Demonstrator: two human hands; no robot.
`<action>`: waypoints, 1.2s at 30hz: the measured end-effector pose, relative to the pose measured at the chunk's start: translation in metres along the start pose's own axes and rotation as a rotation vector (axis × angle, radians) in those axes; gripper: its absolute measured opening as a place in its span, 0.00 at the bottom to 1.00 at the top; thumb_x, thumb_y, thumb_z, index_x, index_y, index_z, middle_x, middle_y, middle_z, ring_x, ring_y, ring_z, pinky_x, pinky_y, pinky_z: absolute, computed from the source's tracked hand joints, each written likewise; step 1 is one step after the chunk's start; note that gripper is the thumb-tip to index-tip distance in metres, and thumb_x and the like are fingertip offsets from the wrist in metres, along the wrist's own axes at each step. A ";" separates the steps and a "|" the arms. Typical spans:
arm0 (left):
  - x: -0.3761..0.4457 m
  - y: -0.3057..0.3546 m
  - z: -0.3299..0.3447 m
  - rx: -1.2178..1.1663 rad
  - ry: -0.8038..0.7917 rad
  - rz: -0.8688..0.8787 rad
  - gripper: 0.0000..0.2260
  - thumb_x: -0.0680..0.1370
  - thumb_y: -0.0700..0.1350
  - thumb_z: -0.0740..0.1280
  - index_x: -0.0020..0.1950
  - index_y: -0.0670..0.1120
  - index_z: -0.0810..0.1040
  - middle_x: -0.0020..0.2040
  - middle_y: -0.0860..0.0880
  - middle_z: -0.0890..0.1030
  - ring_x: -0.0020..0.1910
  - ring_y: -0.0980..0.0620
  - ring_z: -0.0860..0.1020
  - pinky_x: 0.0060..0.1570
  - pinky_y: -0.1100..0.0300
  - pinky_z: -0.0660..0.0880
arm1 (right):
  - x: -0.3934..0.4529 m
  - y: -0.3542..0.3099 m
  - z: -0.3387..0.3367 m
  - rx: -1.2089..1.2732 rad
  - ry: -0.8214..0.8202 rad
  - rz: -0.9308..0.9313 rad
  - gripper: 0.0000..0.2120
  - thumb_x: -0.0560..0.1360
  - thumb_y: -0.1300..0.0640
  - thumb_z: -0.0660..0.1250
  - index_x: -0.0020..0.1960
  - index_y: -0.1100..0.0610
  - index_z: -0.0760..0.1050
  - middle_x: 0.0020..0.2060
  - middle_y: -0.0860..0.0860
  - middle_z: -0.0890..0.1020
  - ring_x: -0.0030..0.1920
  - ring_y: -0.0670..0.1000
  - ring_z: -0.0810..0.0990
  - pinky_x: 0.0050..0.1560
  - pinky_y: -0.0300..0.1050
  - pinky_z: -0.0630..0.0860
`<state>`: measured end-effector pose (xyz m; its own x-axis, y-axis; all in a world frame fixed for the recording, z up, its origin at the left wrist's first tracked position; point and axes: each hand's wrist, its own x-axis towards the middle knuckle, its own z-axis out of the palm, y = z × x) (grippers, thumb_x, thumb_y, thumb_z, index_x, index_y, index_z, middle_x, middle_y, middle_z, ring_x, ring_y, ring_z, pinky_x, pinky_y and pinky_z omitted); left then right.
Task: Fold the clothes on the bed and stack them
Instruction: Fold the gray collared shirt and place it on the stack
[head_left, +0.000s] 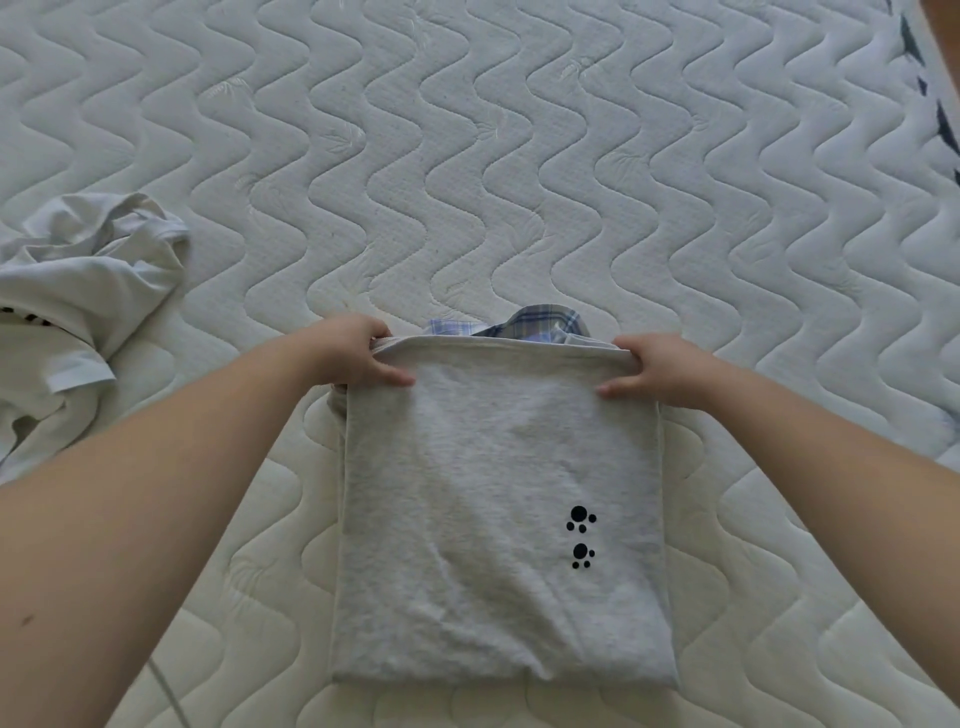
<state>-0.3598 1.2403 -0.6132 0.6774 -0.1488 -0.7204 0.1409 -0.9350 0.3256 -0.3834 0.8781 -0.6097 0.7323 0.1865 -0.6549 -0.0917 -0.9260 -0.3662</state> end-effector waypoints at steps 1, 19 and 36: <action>-0.001 -0.001 0.000 0.013 -0.062 -0.004 0.14 0.68 0.57 0.77 0.44 0.51 0.78 0.40 0.51 0.81 0.37 0.53 0.79 0.31 0.63 0.73 | 0.000 0.000 0.001 -0.029 -0.014 -0.005 0.16 0.72 0.47 0.74 0.55 0.54 0.79 0.47 0.51 0.82 0.49 0.53 0.78 0.46 0.44 0.71; -0.143 0.071 -0.142 -0.242 0.211 0.332 0.10 0.72 0.42 0.74 0.48 0.57 0.85 0.40 0.50 0.84 0.38 0.55 0.80 0.40 0.58 0.78 | -0.124 -0.050 -0.142 0.118 0.410 -0.225 0.07 0.73 0.53 0.71 0.43 0.40 0.79 0.35 0.39 0.81 0.37 0.37 0.77 0.38 0.38 0.70; -0.128 0.031 0.005 0.030 0.663 0.325 0.15 0.74 0.45 0.62 0.57 0.54 0.83 0.51 0.44 0.84 0.49 0.40 0.81 0.46 0.50 0.77 | -0.120 -0.018 -0.012 -0.038 0.503 -0.149 0.11 0.72 0.62 0.67 0.49 0.50 0.83 0.40 0.55 0.83 0.44 0.58 0.80 0.40 0.47 0.72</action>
<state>-0.4456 1.2288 -0.5144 0.9770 -0.2028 -0.0663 -0.1545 -0.8868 0.4355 -0.4615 0.8687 -0.5166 0.9698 0.1450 -0.1960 0.0558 -0.9146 -0.4005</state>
